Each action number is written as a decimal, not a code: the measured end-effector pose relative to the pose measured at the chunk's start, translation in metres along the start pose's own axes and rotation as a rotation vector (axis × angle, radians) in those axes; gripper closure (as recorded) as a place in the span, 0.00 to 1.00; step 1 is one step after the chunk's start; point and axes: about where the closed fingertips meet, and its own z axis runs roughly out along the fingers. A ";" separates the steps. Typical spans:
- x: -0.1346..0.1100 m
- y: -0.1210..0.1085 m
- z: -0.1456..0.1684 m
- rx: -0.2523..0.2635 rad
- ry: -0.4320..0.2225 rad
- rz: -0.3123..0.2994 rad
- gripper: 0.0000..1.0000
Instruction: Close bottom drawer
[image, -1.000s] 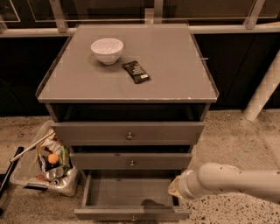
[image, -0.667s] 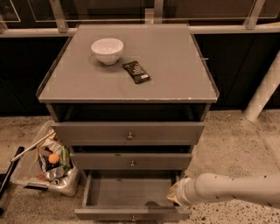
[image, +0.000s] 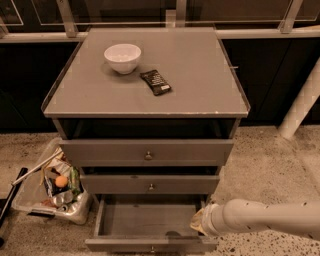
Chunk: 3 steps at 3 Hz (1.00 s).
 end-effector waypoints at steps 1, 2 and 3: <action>0.020 0.003 0.013 0.015 -0.009 0.015 1.00; 0.059 0.013 0.046 -0.019 -0.019 0.057 1.00; 0.092 0.024 0.084 -0.069 -0.059 0.115 1.00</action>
Offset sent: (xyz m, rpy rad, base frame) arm -0.0255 -0.0494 -0.1487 0.0979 0.1140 -0.0823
